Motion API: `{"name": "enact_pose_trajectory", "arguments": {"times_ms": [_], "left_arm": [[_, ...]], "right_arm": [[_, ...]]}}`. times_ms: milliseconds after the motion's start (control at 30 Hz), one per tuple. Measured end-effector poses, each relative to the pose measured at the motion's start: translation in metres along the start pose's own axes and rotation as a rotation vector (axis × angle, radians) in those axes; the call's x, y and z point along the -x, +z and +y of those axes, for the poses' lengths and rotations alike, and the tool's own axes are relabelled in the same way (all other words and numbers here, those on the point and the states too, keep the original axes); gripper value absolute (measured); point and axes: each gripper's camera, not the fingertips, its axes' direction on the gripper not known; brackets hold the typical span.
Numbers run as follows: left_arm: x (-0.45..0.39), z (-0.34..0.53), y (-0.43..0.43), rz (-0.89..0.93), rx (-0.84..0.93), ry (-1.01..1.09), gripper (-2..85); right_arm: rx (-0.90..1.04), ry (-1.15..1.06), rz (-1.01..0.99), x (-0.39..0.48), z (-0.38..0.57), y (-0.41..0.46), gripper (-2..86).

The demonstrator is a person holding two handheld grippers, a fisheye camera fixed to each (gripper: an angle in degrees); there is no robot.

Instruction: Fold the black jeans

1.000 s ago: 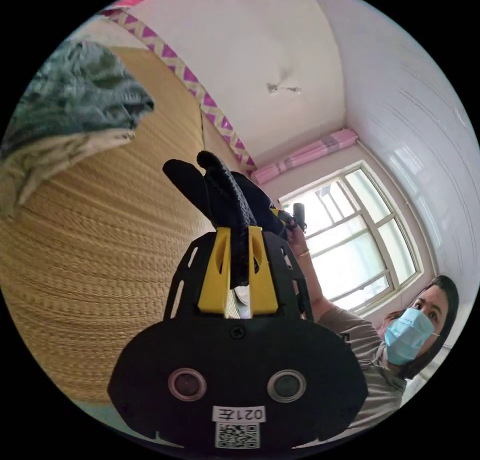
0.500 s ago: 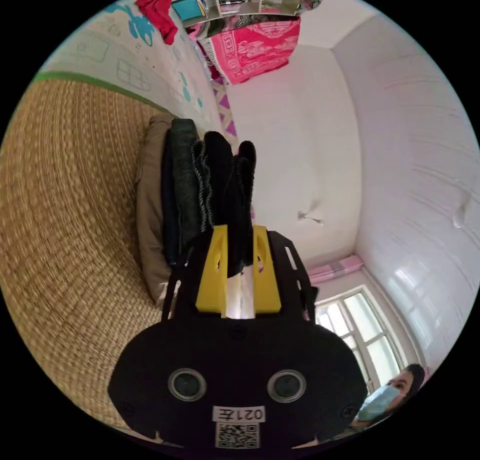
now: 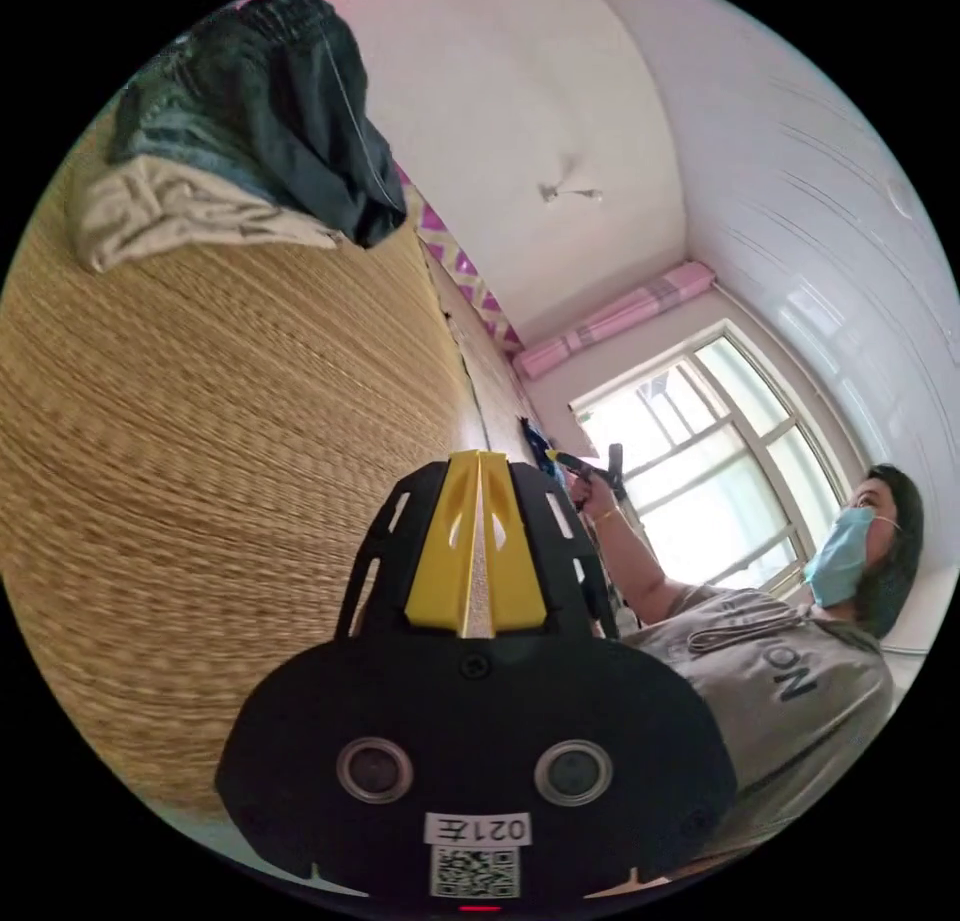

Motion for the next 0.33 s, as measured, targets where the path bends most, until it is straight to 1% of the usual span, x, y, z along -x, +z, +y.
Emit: {"name": "enact_pose_trajectory", "arguments": {"times_ms": [67, 100, 133, 167, 233, 333], "left_arm": [[-0.004, 0.013, 0.035, 0.076, 0.011, -0.024, -0.9], [-0.006, 0.018, 0.051, 0.115, 0.010, -0.036, -0.9], [-0.010, 0.021, 0.062, 0.132, 0.000, -0.036, -0.9], [-0.012, 0.021, 0.066, 0.130, -0.003, -0.031, -0.9], [-0.020, 0.019, 0.073, 0.070, 0.016, -0.020, -0.9], [-0.020, 0.015, 0.078, 0.079, 0.041, -0.046, -1.0]], "right_arm": [[-0.064, 0.041, 0.280, -0.020, 0.031, -0.047, 7.2], [-0.079, 0.052, 0.357, -0.024, 0.037, -0.056, 8.3], [-0.105, 0.061, 0.475, -0.031, 0.046, -0.074, 9.9], [-0.113, 0.066, 0.553, -0.037, 0.049, -0.088, 11.3], [-0.108, 0.085, 0.625, -0.047, 0.047, -0.102, 12.8], [-0.065, 0.111, 0.748, -0.060, 0.025, -0.107, 15.5]]}}
